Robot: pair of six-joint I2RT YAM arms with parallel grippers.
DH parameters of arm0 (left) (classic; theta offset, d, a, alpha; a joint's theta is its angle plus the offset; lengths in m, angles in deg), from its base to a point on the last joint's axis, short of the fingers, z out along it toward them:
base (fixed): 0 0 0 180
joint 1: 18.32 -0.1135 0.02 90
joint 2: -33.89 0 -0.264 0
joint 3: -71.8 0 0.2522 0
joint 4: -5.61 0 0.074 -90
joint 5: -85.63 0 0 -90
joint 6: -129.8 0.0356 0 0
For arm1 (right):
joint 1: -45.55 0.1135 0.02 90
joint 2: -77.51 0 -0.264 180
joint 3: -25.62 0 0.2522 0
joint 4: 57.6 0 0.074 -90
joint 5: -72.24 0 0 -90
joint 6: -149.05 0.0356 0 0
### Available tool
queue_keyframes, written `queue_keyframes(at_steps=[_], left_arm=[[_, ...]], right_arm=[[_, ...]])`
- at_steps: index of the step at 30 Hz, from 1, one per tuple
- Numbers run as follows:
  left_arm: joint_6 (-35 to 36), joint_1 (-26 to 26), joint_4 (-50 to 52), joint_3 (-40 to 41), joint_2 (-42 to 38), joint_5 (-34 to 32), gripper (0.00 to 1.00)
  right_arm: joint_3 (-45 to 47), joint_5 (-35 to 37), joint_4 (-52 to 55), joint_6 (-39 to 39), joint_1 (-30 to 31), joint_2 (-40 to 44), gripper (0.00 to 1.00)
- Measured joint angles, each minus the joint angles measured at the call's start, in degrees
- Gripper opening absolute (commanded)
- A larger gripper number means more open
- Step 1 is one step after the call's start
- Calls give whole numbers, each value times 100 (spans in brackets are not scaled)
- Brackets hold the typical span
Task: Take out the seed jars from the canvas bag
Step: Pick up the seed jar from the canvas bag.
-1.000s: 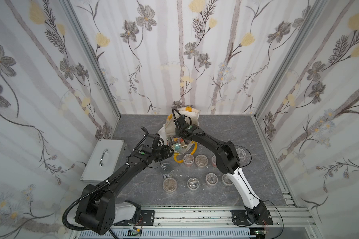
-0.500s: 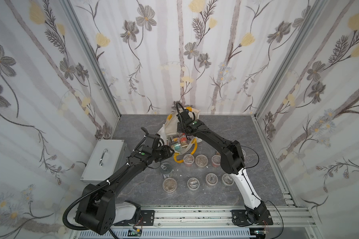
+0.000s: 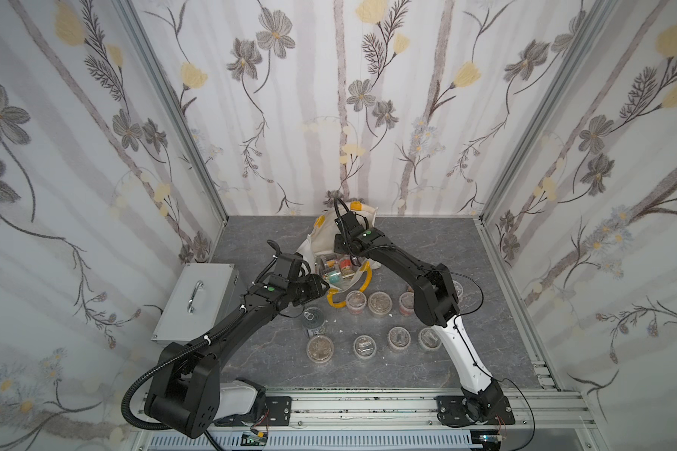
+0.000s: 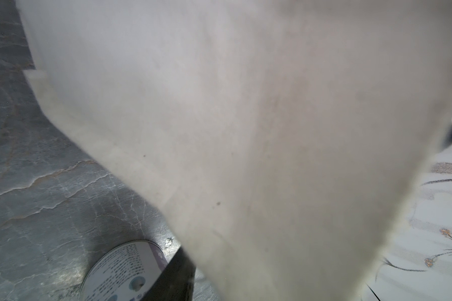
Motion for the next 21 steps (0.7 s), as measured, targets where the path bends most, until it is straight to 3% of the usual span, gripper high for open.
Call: queue_keyframes(at_steps=[21], left_arm=[[2,-11,-33,2,-9,37,48]], right_arm=[[-13,-4,-39,146,-76,-138,15]])
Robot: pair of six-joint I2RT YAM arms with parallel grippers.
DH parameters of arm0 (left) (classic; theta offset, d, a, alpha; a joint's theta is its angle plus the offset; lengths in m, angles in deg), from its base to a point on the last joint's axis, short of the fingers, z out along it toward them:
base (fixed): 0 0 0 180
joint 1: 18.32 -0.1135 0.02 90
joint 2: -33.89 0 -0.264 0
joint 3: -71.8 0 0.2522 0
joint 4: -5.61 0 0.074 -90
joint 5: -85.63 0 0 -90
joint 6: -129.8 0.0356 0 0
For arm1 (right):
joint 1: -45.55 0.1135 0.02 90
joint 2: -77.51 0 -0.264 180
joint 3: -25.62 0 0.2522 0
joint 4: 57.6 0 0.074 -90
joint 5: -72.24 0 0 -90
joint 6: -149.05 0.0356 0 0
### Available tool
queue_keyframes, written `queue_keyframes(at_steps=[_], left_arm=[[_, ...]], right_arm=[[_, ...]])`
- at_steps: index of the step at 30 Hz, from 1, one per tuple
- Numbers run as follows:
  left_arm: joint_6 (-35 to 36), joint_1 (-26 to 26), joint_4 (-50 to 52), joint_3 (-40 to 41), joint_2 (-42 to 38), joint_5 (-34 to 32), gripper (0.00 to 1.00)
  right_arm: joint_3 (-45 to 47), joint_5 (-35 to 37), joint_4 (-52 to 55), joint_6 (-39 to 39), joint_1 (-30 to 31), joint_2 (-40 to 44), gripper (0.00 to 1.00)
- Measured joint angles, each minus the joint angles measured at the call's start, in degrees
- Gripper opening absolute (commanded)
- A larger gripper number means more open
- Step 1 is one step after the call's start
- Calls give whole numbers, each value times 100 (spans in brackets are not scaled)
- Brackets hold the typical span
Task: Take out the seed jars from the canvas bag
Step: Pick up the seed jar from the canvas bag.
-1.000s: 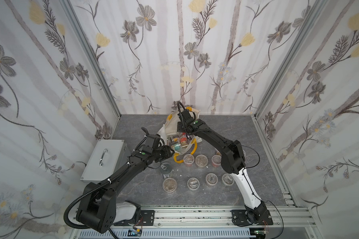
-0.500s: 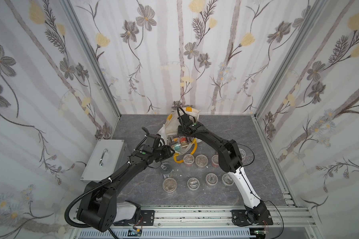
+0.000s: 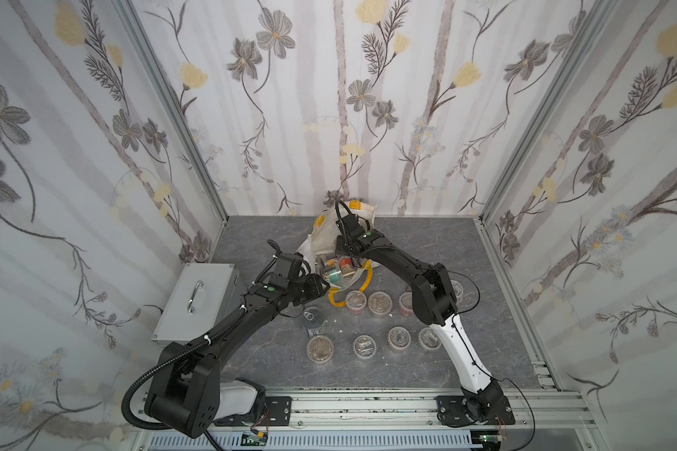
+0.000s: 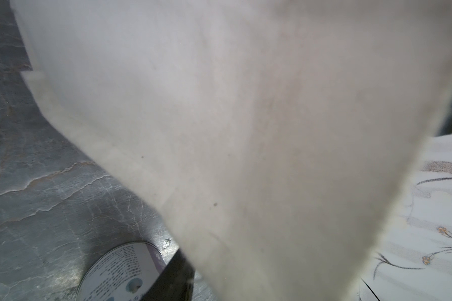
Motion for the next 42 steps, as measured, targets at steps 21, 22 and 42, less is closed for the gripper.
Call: queue_keyframes(at_steps=[21,22,42], left_arm=[[260,-153,584,-422,-245,-291,86],[308,-173,686,-459,-304,-348,89],[1211,-369,1801,-1366,-490,-345,100]], right_arm=[[588,-846,-203,315,0,1113,11],[800,-922,-210,387,0,1325,11],[5423,-2347,-1088,966,-1154,6039,9]])
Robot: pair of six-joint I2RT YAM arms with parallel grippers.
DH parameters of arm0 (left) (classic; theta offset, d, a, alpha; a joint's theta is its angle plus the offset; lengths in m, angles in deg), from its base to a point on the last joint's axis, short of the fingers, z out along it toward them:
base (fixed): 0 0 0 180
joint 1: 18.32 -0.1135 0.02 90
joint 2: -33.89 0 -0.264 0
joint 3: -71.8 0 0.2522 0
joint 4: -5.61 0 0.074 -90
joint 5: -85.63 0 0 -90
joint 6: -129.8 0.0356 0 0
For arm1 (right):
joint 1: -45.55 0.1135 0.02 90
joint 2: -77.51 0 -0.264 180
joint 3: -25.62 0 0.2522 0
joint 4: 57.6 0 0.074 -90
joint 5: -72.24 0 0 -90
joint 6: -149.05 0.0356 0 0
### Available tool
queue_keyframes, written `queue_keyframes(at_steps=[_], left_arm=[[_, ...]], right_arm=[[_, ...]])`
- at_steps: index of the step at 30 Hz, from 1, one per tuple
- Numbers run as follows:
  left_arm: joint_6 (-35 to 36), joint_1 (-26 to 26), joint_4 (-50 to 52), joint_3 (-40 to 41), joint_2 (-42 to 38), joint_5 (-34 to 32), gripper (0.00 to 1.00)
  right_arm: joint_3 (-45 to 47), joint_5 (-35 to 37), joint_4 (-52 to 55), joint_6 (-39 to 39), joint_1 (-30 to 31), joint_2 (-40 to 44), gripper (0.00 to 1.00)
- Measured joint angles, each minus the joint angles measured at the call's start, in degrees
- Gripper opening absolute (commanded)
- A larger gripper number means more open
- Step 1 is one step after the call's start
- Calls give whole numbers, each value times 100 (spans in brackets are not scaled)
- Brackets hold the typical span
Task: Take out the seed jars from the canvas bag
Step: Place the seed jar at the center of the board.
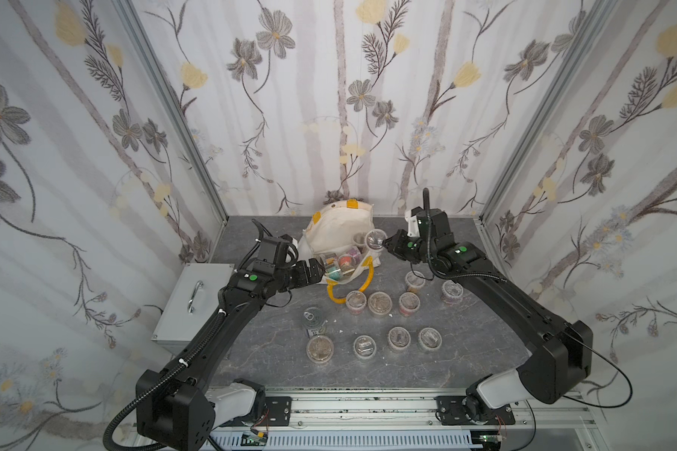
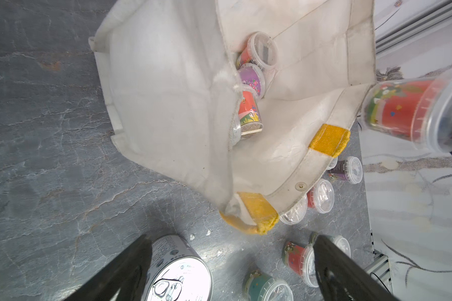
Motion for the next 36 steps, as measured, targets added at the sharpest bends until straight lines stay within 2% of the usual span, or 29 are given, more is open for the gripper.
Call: queue_keyframes(at_steps=[5,10,14,17,19,20,22,26,33,36], left_arm=[[597,0,321,-177,-136,-275,100],[748,0,433,-173,-155,-354,100],[782,0,431,-168,-114,-356,100],[745,0,404,-133,-39,-326,99],[695,0,374,-70,-13,-223,99],[636,0,348,-39,2,-173,99],[540,0,291,4,22,-79,99],[348,0,129,70,70,46,94],[116,0,48,201,177,35,81],[2,0,24,262,181,-48,76]], right_arm=[[1657,-212,-396,118,-1034,1196,9],[3453,-323,-570,236,-1823,2310,7],[4562,-385,-741,313,-2144,2830,7],[5056,-398,-994,319,-2321,2861,8],[5300,-415,-1191,317,-2424,2824,11],[5431,-455,-1346,332,-2472,2780,15],[5593,-562,-1687,323,-2542,2732,32],[5755,-623,-1794,295,-2680,2695,47],[5219,-507,-1276,251,-2745,3108,51],[4599,-382,-1040,94,-2433,3023,54]])
